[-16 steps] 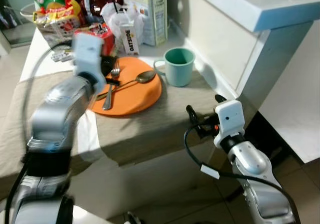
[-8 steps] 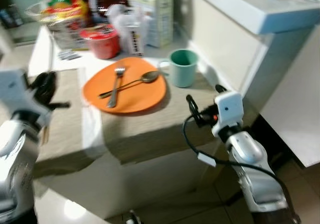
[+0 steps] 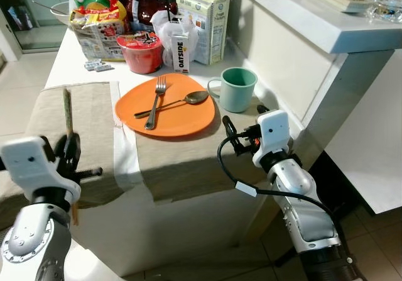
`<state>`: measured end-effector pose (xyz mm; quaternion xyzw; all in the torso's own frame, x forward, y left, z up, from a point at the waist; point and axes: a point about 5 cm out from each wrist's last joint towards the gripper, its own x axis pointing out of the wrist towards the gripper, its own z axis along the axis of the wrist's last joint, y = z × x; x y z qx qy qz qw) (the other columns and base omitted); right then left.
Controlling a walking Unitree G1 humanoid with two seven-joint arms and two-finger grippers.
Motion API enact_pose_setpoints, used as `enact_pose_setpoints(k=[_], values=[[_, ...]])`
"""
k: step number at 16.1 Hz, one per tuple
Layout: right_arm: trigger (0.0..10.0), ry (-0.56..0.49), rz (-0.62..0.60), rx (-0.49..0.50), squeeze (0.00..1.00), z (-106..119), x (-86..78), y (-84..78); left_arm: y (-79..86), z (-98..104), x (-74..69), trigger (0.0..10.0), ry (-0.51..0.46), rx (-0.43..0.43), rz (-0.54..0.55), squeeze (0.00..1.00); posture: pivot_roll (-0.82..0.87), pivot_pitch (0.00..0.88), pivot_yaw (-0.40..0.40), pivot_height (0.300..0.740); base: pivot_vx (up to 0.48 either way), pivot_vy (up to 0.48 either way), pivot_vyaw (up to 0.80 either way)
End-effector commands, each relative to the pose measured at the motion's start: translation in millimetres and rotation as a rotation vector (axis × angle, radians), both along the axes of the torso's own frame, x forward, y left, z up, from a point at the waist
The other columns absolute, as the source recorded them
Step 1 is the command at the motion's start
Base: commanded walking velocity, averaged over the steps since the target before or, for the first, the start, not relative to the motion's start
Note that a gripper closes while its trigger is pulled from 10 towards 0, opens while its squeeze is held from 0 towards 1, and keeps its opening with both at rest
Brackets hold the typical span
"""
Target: Setting the table
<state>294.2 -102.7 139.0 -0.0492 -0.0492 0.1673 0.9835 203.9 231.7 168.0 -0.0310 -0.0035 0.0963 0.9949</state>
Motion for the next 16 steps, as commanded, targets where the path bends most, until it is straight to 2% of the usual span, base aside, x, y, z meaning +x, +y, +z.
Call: enact_pose_setpoints(k=[1,5,8,11,12,16], values=[[10.0,-0.009,-0.015,0.010,0.00,1.1,-0.4,-2.0,-2.6,6.4,4.9,0.0,-0.025,0.032,-0.015,0.00,0.06,0.000,0.006,0.740,0.000,0.000,0.00],[10.0,-0.015,-0.013,0.008,0.00,-1.5,-2.1,2.6,-16.1,10.6,30.0,0.0,-0.022,0.065,-0.082,0.00,0.03,0.000,0.035,0.740,0.000,0.000,0.00],[10.0,-0.039,-0.023,0.002,0.00,2.7,-3.8,0.8,-27.3,14.9,37.9,0.0,-0.052,0.056,-0.124,0.00,0.00,0.000,0.040,0.740,0.000,0.000,0.00],[10.0,-0.087,-0.055,-0.024,0.00,8.5,-4.9,-5.7,-28.1,10.7,38.2,0.0,-0.078,0.009,-0.124,0.00,-0.02,0.000,0.051,0.740,0.000,0.000,0.00],[10.0,-0.102,-0.097,-0.039,0.00,10.8,-3.7,-13.3,-30.4,6.0,48.8,0.0,-0.089,-0.018,-0.140,0.00,-0.05,0.000,0.059,0.740,0.000,0.000,0.00],[10.0,-0.102,-0.112,-0.053,0.00,9.7,-4.1,-17.2,-35.7,2.0,57.5,0.0,-0.075,0.000,-0.177,0.00,-0.07,0.000,0.059,0.740,0.000,0.000,0.00]])
